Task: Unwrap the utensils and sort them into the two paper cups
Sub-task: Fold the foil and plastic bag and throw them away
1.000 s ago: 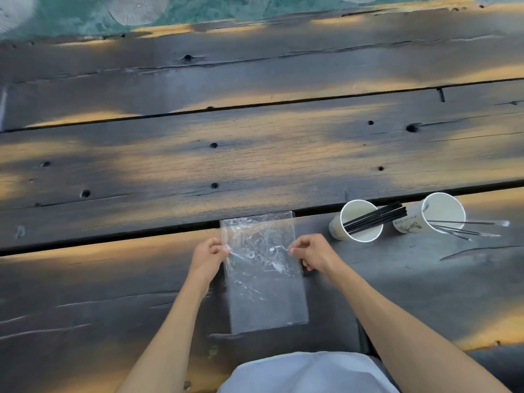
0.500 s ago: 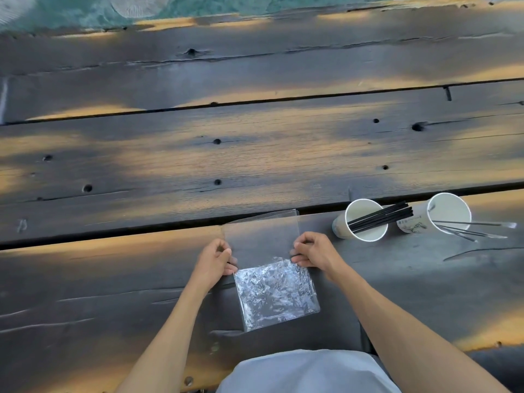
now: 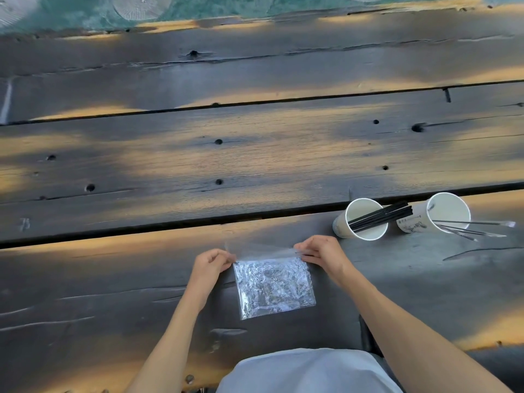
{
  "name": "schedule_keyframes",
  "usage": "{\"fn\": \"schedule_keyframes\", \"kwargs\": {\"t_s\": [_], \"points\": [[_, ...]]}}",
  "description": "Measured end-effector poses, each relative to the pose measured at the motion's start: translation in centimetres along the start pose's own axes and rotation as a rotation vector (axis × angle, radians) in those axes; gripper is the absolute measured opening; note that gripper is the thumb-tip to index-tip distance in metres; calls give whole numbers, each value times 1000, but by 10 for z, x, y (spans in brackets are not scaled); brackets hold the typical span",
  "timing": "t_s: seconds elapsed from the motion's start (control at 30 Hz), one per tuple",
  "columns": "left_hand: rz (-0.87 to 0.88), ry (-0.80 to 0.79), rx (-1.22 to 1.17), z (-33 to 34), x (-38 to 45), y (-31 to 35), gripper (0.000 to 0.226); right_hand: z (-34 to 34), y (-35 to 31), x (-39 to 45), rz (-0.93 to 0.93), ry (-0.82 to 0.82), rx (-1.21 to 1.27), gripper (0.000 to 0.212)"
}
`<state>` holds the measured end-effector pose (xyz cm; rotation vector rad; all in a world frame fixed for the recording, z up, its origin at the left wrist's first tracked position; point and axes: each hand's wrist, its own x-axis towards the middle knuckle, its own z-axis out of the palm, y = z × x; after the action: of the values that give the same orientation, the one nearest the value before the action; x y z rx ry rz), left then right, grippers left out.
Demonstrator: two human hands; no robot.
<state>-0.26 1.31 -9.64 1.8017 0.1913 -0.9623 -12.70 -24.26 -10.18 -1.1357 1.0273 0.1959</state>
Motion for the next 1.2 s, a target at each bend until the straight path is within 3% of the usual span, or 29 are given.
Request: {"fn": "schedule_keyframes", "kwargs": {"t_s": [0.27,0.47,0.63,0.8,0.9,1.2], "points": [[57,48,83,9,-16,-6,13,-9,4,-9,5,13,-58,15],[71,86,197,12,-21,-15,20,-13,12,-18,-35,94,-158,18],[79,248,293,16,-30,-23,25,-10,25,-27,-62,190,-333,22],[-145,274,287,26,-39,-37,10,-2,38,-36,36,241,-737,18],[-221,252,287,32,-46,-44,12,1,45,-39,98,238,-743,17],[-206,244,375,43,-58,-53,26,2,49,-44,103,262,-756,16]]}}
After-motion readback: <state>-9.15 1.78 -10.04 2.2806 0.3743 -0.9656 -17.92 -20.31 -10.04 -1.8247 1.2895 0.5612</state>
